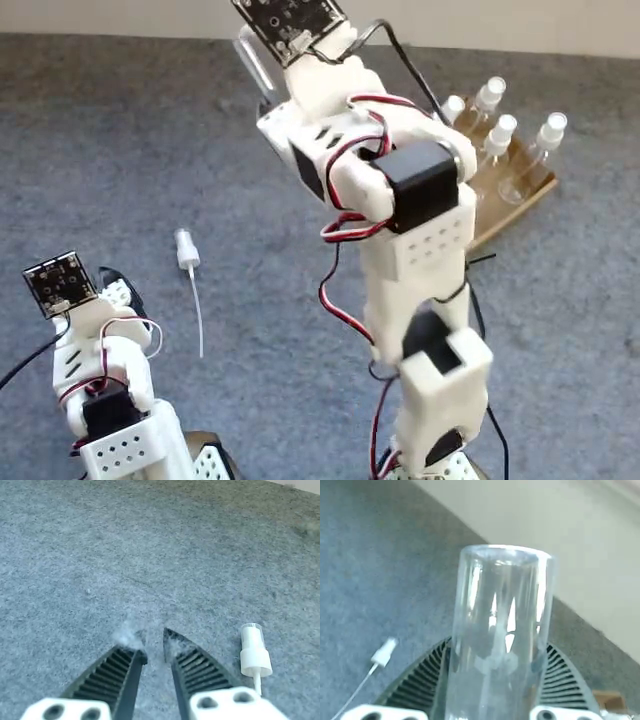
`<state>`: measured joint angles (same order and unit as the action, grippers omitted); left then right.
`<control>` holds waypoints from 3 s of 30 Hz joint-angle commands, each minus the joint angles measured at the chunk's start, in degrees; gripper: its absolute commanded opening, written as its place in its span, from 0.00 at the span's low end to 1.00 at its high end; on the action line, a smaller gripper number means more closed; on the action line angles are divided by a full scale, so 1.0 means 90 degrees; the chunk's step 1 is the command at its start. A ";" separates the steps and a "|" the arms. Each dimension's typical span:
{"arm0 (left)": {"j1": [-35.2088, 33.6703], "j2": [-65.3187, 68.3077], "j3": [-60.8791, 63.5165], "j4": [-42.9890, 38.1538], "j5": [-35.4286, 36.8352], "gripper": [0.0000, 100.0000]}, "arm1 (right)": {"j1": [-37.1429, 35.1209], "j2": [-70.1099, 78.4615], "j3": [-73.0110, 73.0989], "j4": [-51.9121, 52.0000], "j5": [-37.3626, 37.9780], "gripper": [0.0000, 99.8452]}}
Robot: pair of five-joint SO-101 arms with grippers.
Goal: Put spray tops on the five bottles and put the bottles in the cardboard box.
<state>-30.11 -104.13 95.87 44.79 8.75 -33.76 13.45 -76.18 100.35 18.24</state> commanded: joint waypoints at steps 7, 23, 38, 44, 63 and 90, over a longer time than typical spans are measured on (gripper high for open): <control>0.0122 -0.0034 0.0122 0.0020 -0.0068 0.01 | -0.0357 -0.1392 0.2076 0.0103 -0.0049 0.15; 0.0122 -0.0034 0.0122 0.0020 -0.0068 0.01 | -0.0845 -0.3639 0.5846 -0.0044 -0.0049 0.15; 0.0122 -0.0034 0.0122 0.0020 -0.0068 0.01 | 0.0269 -0.3980 1.0447 -0.3121 0.1514 0.15; 0.0122 -0.0034 0.0122 0.0020 -0.0068 0.01 | 0.0317 -0.3980 1.2186 -0.4352 0.2979 0.15; 0.0122 -0.0034 0.0122 0.0020 -0.0068 0.01 | 0.0796 -0.3980 1.4491 -0.6452 0.6535 0.22; 0.0122 -0.0034 0.0122 0.0020 -0.0068 0.01 | 0.0767 -0.5983 1.4432 -0.6452 0.4142 0.30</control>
<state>-30.11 -104.13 95.87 44.79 8.75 -27.25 -33.76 54.73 43.12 61.41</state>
